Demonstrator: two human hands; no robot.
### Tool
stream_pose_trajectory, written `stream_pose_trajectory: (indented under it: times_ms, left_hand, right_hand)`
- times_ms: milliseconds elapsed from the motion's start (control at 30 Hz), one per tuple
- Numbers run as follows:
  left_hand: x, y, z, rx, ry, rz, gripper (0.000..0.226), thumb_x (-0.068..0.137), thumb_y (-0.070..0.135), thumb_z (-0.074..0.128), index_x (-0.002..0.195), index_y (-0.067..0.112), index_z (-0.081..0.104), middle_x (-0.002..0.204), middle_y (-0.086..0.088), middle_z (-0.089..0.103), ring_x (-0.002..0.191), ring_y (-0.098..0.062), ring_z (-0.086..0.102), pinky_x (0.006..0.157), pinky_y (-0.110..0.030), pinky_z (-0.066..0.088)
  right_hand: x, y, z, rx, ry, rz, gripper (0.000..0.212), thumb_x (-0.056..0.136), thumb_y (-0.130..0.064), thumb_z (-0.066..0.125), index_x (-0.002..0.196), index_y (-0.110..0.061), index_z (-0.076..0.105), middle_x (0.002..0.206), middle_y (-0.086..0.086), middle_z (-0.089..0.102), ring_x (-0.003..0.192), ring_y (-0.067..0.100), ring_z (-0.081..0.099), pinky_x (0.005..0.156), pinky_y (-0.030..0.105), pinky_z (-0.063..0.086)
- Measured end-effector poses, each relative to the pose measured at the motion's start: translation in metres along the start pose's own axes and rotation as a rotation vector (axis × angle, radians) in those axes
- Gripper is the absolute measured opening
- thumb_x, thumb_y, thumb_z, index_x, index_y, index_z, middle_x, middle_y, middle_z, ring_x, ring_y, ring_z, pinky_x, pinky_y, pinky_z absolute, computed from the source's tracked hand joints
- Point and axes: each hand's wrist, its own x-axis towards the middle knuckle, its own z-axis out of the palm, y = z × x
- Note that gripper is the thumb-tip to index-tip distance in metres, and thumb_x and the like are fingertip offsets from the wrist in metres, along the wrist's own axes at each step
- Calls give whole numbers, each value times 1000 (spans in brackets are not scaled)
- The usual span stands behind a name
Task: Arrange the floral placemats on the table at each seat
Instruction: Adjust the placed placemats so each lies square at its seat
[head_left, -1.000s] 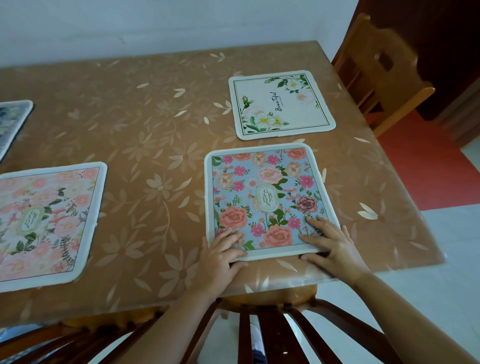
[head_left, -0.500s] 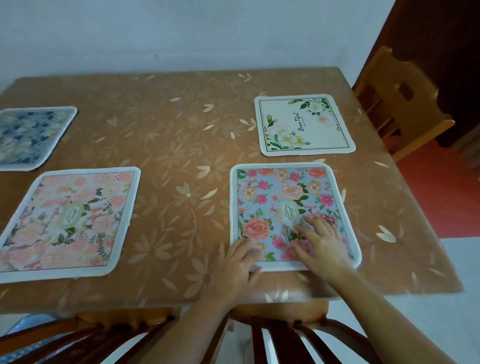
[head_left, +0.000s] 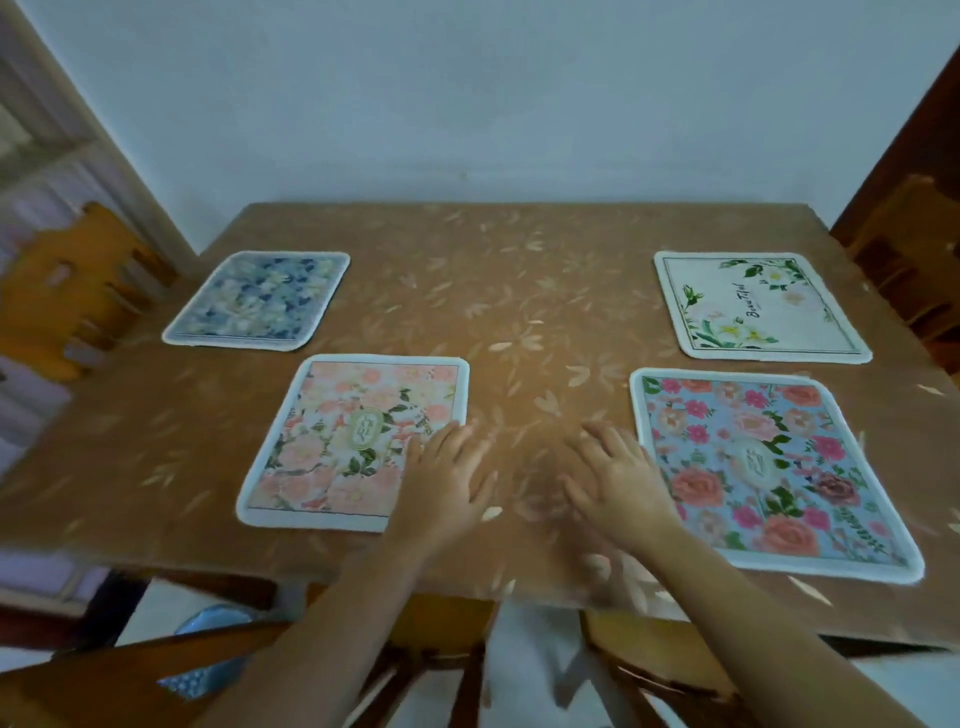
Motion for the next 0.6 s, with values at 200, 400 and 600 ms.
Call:
stream_pose_trajectory:
  times_ms: [200, 400, 600]
  left_hand:
    - [-47, -121, -64, 39, -48, -70, 40, 90, 30, 53, 127, 16, 50, 140, -7, 42, 133, -25, 29, 107, -55, 18]
    - [-74, -202, -80, 39, -128, -142, 44, 89, 40, 52, 129, 22, 47, 144, -2, 37, 133, -20, 26, 106, -55, 13]
    - [-66, -251, -65, 74, -299, -155, 53, 86, 49, 51, 133, 28, 40, 148, 4, 28, 136, -15, 17, 106, -60, 10]
  right_hand:
    - [10, -113, 31, 8, -29, 22, 51, 85, -39, 54, 131, -22, 40, 143, 6, 34, 131, 28, 28, 103, 53, 32]
    - [15, -158, 77, -47, -145, 58, 57, 85, -47, 51, 135, -25, 35, 145, 4, 30, 132, 25, 23, 104, 52, 29]
    - [40, -158, 123, -37, -244, 118, 60, 82, -51, 52, 135, -29, 33, 148, 3, 26, 133, 26, 22, 106, 55, 25]
